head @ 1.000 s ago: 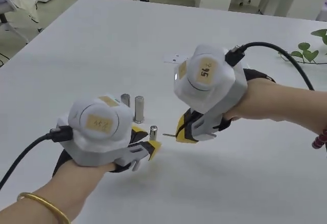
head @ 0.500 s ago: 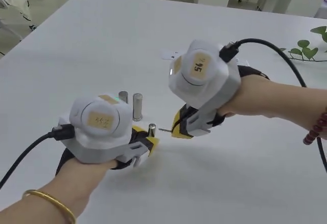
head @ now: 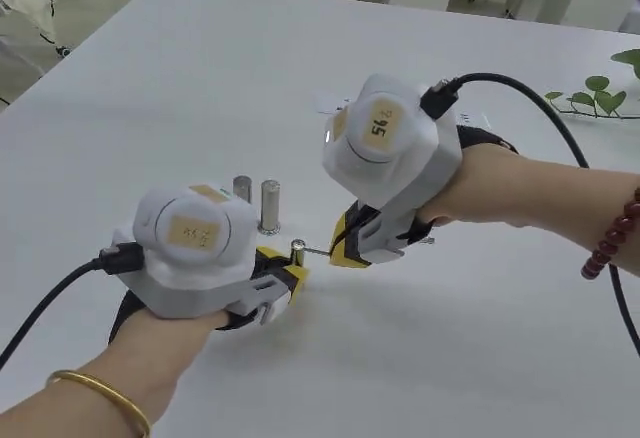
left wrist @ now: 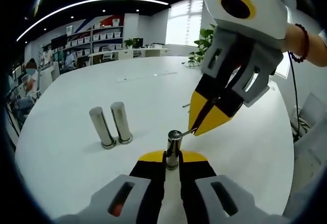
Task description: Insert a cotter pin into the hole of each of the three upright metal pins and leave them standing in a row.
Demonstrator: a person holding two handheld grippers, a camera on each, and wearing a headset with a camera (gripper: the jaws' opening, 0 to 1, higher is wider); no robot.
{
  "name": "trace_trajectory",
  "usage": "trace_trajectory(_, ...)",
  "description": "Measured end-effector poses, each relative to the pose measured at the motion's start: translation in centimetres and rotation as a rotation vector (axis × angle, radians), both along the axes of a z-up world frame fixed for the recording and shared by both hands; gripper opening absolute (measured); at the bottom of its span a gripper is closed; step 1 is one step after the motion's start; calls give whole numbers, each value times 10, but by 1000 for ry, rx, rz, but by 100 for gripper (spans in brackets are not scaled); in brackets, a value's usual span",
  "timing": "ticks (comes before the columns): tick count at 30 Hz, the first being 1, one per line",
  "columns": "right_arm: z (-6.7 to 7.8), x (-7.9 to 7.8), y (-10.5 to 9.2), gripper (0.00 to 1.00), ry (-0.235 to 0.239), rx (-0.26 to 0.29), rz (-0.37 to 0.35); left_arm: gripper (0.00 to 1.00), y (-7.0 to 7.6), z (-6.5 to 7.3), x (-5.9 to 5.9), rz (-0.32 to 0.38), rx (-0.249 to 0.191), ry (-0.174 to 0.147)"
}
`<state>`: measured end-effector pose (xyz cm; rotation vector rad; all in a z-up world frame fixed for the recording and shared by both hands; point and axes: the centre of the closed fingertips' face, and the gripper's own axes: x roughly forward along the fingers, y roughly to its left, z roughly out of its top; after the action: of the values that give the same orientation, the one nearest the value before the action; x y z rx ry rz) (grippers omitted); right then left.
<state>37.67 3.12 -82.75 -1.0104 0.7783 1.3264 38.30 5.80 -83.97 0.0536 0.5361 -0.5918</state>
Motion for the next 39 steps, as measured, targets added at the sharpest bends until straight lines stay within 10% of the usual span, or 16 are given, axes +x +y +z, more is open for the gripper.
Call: trace_trajectory(39,7,-3,18,3,-22,17,36,7,-2,-1,-1,-5,-1,-18)
